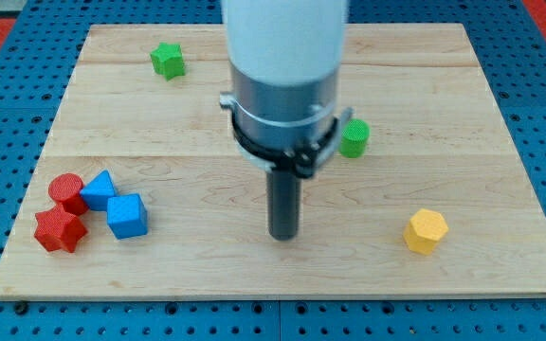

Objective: Move the hexagon below the green circle

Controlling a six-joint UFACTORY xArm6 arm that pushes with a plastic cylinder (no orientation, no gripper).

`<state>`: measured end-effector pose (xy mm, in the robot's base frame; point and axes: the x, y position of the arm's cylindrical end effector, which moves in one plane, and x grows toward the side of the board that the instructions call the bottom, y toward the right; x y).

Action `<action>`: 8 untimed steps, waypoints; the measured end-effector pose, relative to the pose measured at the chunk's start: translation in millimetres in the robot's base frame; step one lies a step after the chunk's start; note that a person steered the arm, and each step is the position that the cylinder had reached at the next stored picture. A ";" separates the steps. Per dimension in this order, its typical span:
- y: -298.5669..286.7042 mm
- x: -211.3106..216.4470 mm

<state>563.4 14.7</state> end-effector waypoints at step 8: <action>214.5 4.9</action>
<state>568.4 229.2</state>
